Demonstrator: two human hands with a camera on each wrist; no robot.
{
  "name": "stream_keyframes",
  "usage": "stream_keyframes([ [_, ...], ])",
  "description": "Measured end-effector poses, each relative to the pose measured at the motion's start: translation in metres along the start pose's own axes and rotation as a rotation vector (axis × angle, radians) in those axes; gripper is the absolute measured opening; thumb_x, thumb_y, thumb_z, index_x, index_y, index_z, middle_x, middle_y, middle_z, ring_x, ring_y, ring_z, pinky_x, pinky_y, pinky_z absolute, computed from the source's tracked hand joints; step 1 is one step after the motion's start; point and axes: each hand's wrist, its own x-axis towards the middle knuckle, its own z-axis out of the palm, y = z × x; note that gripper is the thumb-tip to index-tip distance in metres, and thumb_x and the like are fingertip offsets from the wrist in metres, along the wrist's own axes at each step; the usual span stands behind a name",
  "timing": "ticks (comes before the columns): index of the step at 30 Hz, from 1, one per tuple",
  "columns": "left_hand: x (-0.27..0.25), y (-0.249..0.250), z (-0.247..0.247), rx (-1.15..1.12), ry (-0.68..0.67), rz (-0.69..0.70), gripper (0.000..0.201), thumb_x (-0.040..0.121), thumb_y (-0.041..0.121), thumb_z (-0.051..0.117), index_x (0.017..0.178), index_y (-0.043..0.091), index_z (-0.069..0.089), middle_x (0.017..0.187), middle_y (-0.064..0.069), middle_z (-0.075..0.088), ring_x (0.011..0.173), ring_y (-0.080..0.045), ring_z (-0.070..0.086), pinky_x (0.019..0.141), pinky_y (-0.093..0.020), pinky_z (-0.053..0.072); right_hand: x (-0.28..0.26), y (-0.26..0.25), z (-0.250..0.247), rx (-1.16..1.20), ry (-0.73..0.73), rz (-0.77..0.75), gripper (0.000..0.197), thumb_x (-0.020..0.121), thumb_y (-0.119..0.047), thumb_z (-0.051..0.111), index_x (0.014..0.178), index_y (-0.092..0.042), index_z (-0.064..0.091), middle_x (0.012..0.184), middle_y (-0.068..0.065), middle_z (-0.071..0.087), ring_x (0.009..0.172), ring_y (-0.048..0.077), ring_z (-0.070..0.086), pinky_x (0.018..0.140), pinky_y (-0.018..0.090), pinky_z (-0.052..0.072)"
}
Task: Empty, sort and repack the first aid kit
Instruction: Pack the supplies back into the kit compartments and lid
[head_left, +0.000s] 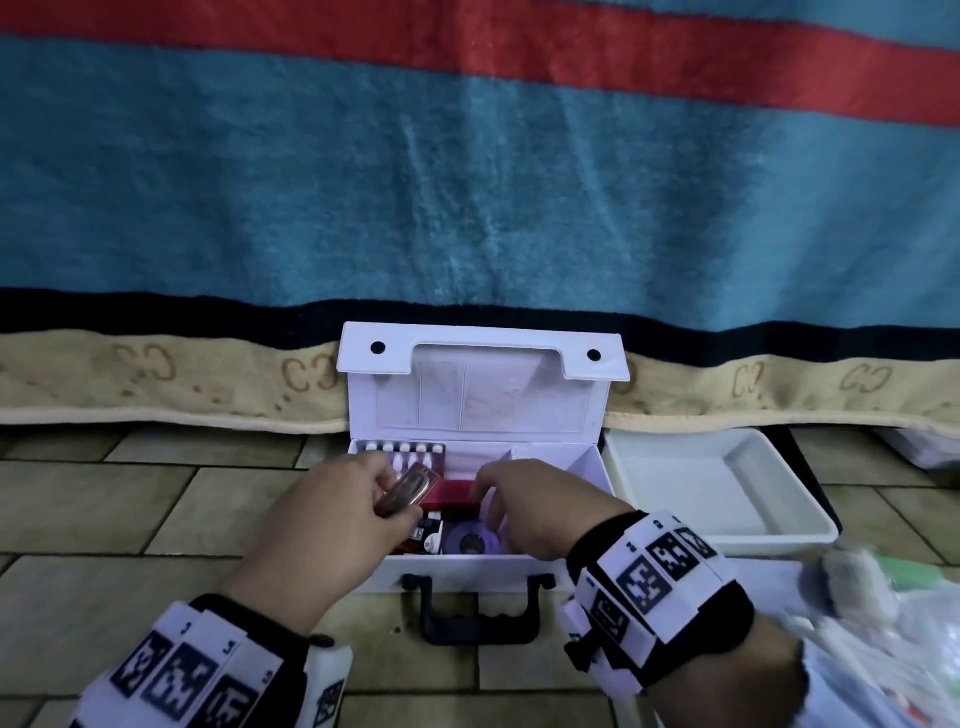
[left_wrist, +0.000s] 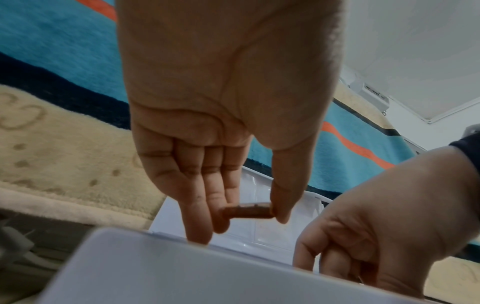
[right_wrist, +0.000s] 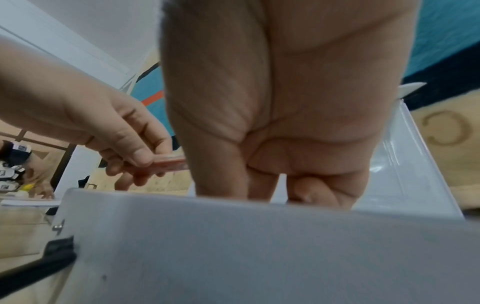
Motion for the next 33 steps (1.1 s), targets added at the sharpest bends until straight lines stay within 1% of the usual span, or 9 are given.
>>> stream_keyframes([
  [5,0.001,0.003,0.005,-0.065,0.02,0.057,0.017,0.069,0.03,0.075,0.072,0.023,0.06,0.066,0.007,0.06,0.06,-0.008,0.056,0.061,-0.033,0.051,-0.005,0.005,-0.004,0.085,0.062,0.01,0.043,0.078,-0.007,0.065,0.115,-0.029,0.059,0.108,-0.006,0.065,0.103,0.016,0.057,0.094,0.034,0.046],
  [8,0.0,0.006,0.01,-0.115,0.048,0.111,0.017,0.066,0.025,0.078,0.072,0.021,0.062,0.06,0.008,0.059,0.057,-0.007,0.055,0.056,-0.026,0.048,-0.012,-0.001,-0.012,0.269,0.171,-0.071,0.049,0.075,-0.018,0.076,0.118,-0.03,0.057,0.091,-0.014,0.056,0.09,0.011,0.054,0.082,0.023,0.044],
  [10,-0.001,0.009,0.013,-0.147,0.054,0.152,0.018,0.064,0.022,0.079,0.072,0.022,0.063,0.057,0.008,0.059,0.062,-0.004,0.055,0.055,-0.023,0.047,-0.015,-0.008,-0.012,0.265,0.197,-0.128,0.043,0.076,-0.017,0.075,0.116,-0.026,0.062,0.09,-0.01,0.059,0.083,0.009,0.054,0.076,0.02,0.044],
  [13,-0.003,0.012,0.016,-0.164,0.081,0.194,0.018,0.061,0.019,0.08,0.07,0.019,0.065,0.052,0.01,0.057,0.063,-0.001,0.056,0.056,-0.021,0.045,-0.013,-0.01,-0.006,0.23,0.294,-0.103,0.029,0.081,-0.021,0.069,0.109,-0.025,0.068,0.096,-0.002,0.067,0.084,0.014,0.059,0.082,0.027,0.05],
  [15,-0.004,0.013,0.015,-0.177,0.09,0.2,0.018,0.061,0.02,0.081,0.071,0.018,0.066,0.053,0.01,0.058,0.064,-0.002,0.057,0.058,-0.021,0.046,-0.01,-0.008,-0.003,0.256,0.292,-0.091,0.033,0.077,-0.021,0.073,0.109,-0.027,0.067,0.096,-0.003,0.067,0.08,0.013,0.057,0.082,0.029,0.05],
  [20,-0.003,0.011,0.015,-0.195,0.037,0.189,0.026,0.065,0.027,0.083,0.083,0.021,0.065,0.072,0.011,0.059,0.069,-0.011,0.057,0.06,-0.016,0.044,-0.007,-0.002,0.0,0.204,0.29,-0.039,0.035,0.075,-0.019,0.075,0.109,-0.026,0.066,0.099,-0.001,0.066,0.086,0.015,0.058,0.078,0.027,0.048],
  [24,-0.005,0.0,0.015,-0.127,-0.026,0.168,0.024,0.076,0.041,0.072,0.088,0.023,0.062,0.089,0.013,0.052,0.08,-0.002,0.053,0.071,-0.016,0.043,-0.006,0.009,0.003,0.092,0.277,0.107,0.027,0.078,-0.019,0.072,0.104,-0.022,0.066,0.105,0.003,0.065,0.096,0.022,0.062,0.077,0.027,0.048],
  [28,-0.009,-0.009,0.014,-0.07,-0.133,0.248,0.013,0.084,0.039,0.064,0.085,0.027,0.068,0.091,0.015,0.058,0.086,0.0,0.056,0.083,-0.025,0.047,-0.002,0.006,0.016,0.023,0.247,0.072,0.016,0.076,-0.019,0.068,0.091,-0.025,0.066,0.099,0.001,0.066,0.092,0.021,0.062,0.075,0.027,0.048],
  [33,-0.009,-0.012,0.016,-0.089,-0.141,0.188,0.009,0.083,0.026,0.067,0.088,0.03,0.073,0.092,0.018,0.065,0.089,0.002,0.058,0.085,-0.024,0.048,0.005,0.006,0.023,-0.033,0.215,0.032,0.017,0.08,-0.031,0.069,0.097,-0.027,0.07,0.095,-0.002,0.063,0.096,0.019,0.06,0.082,0.028,0.046],
])
